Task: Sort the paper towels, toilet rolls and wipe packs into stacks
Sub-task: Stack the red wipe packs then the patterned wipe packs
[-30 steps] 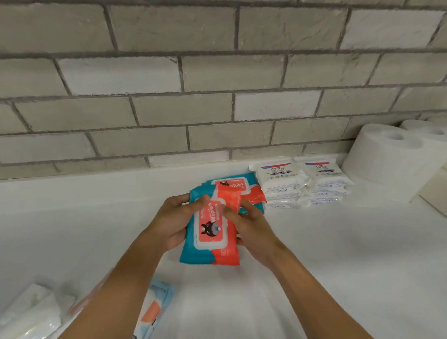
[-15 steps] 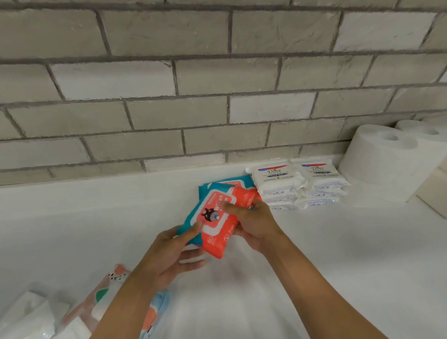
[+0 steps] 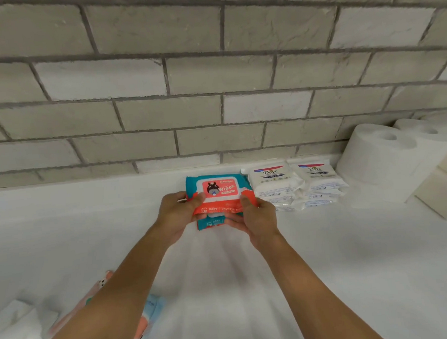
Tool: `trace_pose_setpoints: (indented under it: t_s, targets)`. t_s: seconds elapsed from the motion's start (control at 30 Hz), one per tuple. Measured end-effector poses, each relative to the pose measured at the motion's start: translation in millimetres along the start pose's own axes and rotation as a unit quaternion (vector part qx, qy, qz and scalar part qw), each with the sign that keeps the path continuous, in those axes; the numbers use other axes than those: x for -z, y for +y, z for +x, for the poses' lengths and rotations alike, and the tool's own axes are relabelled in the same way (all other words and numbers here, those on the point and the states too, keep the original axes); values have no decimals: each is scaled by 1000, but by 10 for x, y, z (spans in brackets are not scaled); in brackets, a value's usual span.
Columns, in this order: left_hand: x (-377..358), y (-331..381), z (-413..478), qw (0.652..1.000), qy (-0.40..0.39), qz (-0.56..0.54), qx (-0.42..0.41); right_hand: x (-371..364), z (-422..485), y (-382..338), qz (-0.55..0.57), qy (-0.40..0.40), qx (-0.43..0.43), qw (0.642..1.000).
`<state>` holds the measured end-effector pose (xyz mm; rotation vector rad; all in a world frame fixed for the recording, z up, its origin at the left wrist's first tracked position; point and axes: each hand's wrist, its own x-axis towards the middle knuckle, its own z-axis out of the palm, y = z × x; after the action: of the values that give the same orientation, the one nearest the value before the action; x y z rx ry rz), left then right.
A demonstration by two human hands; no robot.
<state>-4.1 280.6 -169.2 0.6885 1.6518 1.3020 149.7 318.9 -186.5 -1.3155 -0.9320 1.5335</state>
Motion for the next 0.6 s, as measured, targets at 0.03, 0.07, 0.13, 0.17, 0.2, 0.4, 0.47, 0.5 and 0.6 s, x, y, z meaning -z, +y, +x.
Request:
trace_pose_setpoints:
  t_s: [0.03,0.07,0.13,0.17,0.2,0.4,0.47,0.5,0.6]
  targets:
    - [-52,-3,71,999,17,31,-8,15,40,5,-16,11,2,1000]
    - [-96,-5,121,997,36,60,-13,24,73,14,-28,23,8,999]
    - [-155,-36,210,993,64,97,-19,34,109,48,-23,45,19,999]
    - [-177,-51,241,991,73,113,-20,44,117,79,-3,56,20,998]
    - [-198,-61,250,988,80,132,-22,60,119,114,26,68,13,997]
    - [-262,-102,223,972,88,210,-52,138,113,208,144,81,-37,986]
    - [-261,-109,209,970,81,224,-56,133,122,199,142,82,-39,986]
    - [-254,-115,207,968,76,231,-56,133,129,203,139,79,-38,986]
    - [-218,-138,208,967,59,240,-58,138,109,207,146,68,-33,986]
